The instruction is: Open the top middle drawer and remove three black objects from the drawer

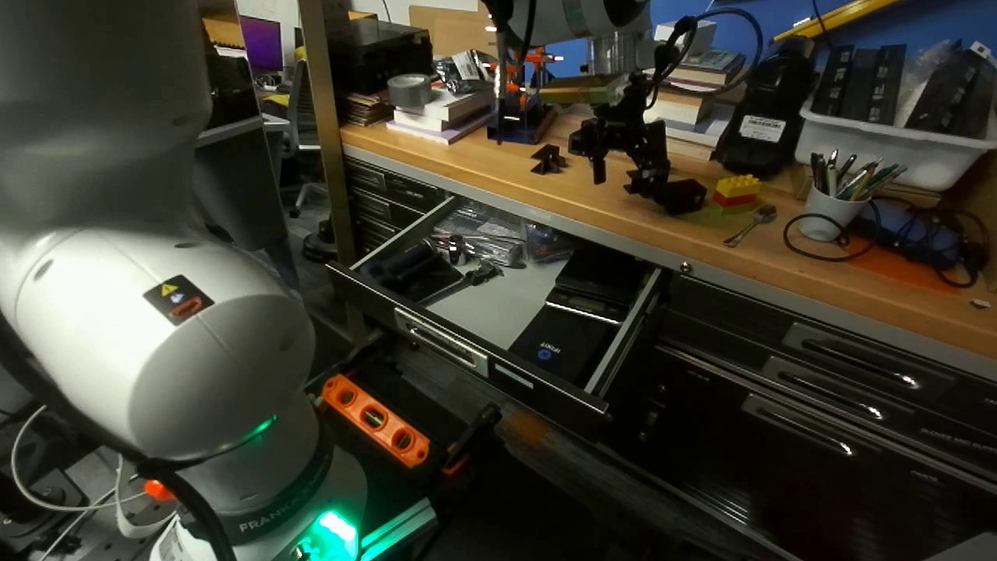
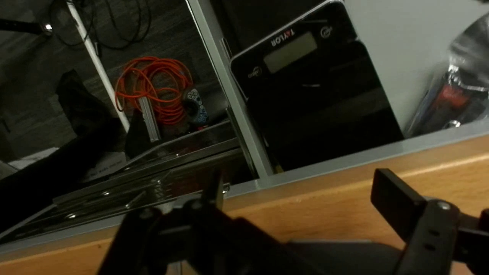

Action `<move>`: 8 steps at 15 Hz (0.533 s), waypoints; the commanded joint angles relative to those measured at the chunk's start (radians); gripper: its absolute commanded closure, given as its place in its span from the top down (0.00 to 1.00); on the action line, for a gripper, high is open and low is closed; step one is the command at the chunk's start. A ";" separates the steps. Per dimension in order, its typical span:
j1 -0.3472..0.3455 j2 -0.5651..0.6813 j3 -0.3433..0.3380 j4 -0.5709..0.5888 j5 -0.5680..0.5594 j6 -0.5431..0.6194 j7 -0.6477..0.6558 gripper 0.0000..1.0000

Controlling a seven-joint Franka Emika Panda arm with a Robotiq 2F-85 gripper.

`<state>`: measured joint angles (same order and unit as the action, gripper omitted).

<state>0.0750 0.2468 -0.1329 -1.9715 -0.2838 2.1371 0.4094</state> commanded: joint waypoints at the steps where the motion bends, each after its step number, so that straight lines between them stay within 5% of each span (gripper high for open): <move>1: -0.034 -0.195 0.041 -0.251 0.000 0.122 -0.159 1.00; 8: -0.057 -0.489 0.058 -0.600 0.197 0.286 -0.551 1.00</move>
<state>0.0317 -0.0784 -0.0834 -2.4283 -0.1939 2.3706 0.0313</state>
